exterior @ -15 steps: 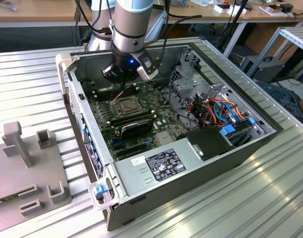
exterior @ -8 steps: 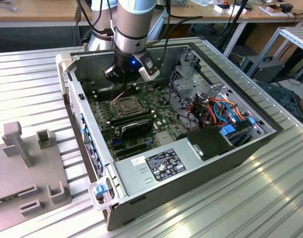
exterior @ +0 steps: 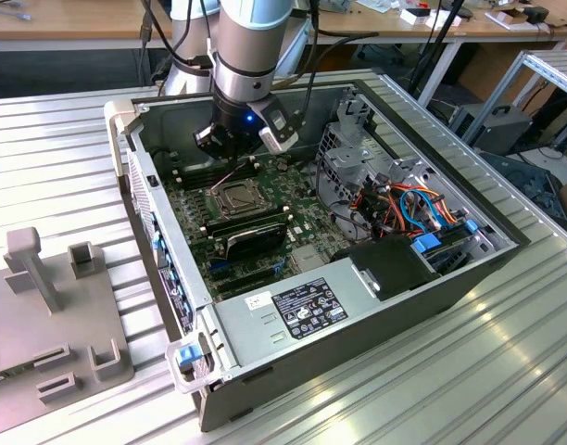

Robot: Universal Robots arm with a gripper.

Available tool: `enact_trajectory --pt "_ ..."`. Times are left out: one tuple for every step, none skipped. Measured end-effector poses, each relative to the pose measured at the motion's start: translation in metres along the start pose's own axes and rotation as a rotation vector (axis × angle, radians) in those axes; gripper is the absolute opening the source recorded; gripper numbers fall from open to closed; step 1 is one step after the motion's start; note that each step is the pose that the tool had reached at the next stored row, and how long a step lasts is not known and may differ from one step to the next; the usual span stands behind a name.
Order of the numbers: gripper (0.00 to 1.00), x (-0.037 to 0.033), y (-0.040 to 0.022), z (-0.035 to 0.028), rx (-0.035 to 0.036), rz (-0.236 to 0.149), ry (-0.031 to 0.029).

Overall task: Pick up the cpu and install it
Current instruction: 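Install the first cpu locking lever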

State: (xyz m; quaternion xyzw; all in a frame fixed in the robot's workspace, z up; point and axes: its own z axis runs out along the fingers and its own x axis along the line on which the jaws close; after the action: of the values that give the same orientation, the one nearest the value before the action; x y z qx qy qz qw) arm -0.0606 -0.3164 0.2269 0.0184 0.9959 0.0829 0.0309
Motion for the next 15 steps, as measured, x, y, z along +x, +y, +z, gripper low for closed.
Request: enact_trajectory --pt "0.11 -0.0001 -0.0002 0.001 0.0002 0.0 0.0002" --pt "0.11 -0.0002 -0.0003 0.0014 0.0003 0.0 0.0002" --pt "0.11 -0.0005 -0.0004 0.0019 0.0003 0.0 0.0003" --pt "0.11 -0.001 -0.0004 0.0024 0.0004 0.0 0.0003" --pt "0.11 -0.0015 -0.0004 0.0027 0.0004 0.0 0.0003" --pt "0.11 -0.0024 -0.0005 0.0032 0.0003 0.0 0.0003" --pt "0.11 -0.0035 -0.0005 0.0037 0.0003 0.0 0.0002" --pt "0.11 -0.0041 -0.0006 0.004 0.0003 0.0 0.0002" --pt "0.11 -0.0046 -0.0006 0.0043 0.0003 0.0 0.0002" --pt "0.11 -0.0054 -0.0006 0.0045 0.0003 0.0 0.0002" --pt "0.11 -0.0054 -0.0006 0.0045 0.0003 0.0 0.0002" --pt "0.11 -0.0055 -0.0006 0.0046 0.0003 0.0 0.0002" --pt "0.11 -0.0056 -0.0006 0.0047 0.0003 0.0 0.0002" --pt "0.11 -0.0056 -0.0006 0.0052 0.0001 0.0 0.0" --pt "0.11 -0.0056 -0.0007 0.0056 0.0001 0.0 0.0001"
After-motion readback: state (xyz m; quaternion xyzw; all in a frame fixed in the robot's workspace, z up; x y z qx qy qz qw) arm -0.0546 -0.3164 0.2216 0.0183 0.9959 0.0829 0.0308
